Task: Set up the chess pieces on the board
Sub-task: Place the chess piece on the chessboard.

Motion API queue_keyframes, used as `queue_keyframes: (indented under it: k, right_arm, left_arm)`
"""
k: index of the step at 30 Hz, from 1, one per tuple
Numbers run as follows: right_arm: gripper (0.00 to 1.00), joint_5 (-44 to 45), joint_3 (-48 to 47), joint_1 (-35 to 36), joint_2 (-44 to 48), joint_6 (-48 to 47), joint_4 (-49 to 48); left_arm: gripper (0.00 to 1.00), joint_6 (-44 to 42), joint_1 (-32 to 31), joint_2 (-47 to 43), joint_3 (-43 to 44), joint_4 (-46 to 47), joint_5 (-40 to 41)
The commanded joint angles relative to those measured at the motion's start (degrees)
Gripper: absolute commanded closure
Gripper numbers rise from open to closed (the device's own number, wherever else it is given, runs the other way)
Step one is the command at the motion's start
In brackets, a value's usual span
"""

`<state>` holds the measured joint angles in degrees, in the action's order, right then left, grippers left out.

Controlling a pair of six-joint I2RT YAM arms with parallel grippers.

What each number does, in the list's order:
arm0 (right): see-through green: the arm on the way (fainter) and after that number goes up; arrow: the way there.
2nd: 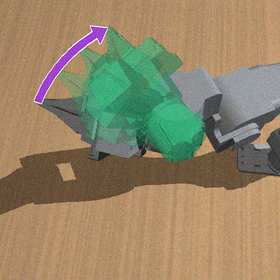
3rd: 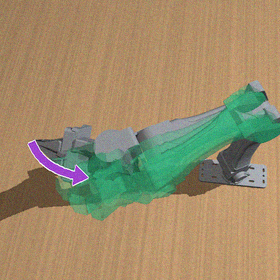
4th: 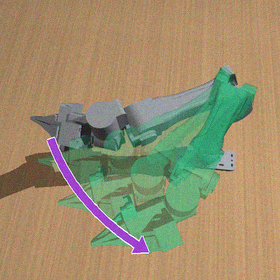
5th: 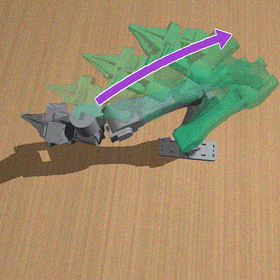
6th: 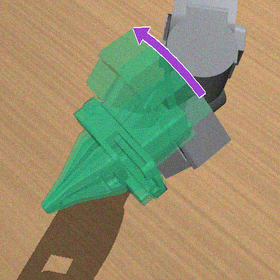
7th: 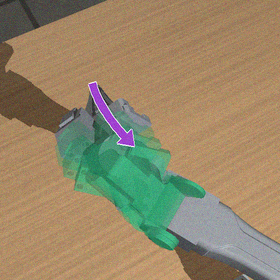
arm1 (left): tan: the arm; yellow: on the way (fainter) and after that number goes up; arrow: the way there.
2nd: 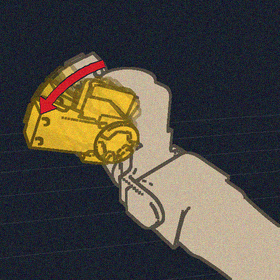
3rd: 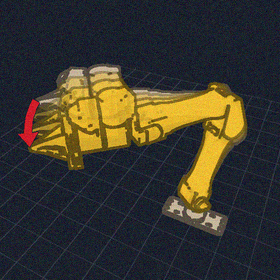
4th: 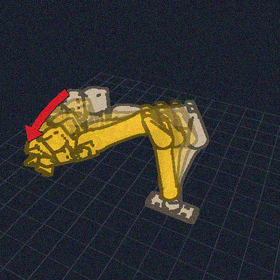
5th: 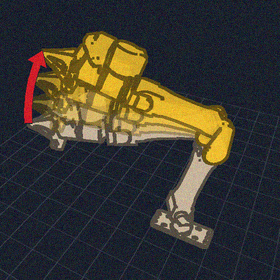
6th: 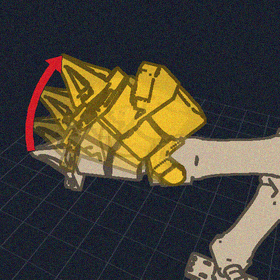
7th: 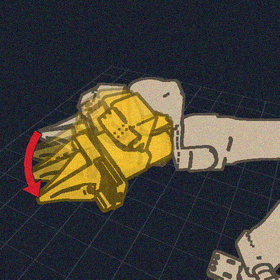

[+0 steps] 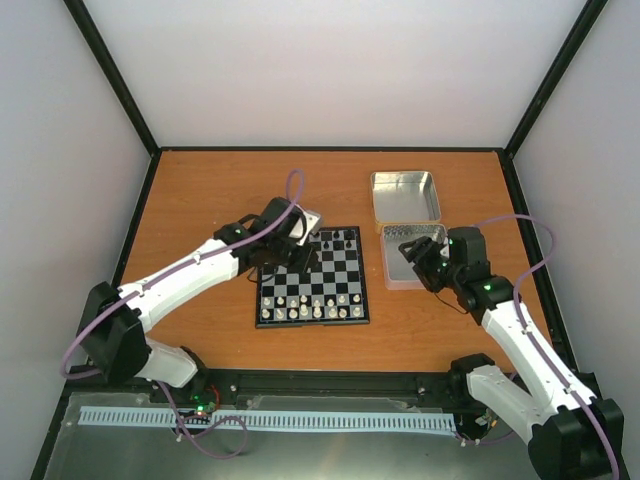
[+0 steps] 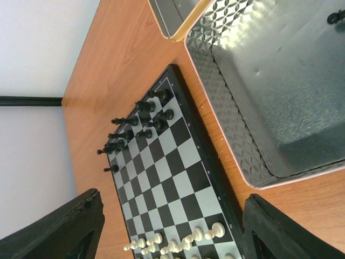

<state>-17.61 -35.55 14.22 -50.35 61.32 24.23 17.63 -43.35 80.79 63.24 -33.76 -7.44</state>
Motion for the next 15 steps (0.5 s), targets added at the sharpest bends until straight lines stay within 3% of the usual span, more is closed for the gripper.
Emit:
queue_keyframes:
  k: [1,8,15]
  right_arm:
    - [0.29,3.9,-1.9,-0.2,1.0,-2.6,3.5]
    - [0.29,3.3,-1.8,-0.2,1.8,-2.9,3.9]
    - [0.3,3.9,-1.9,-0.2,2.9,-3.2,4.5]
  left_arm:
    - [0.99,-3.5,2.3,-0.7,3.4,-8.1,-14.4]
    - [0.99,-14.3,2.8,-4.3,2.9,-6.7,-34.8]
    - [0.99,-20.6,2.8,-10.4,0.0,-1.0,-43.8]
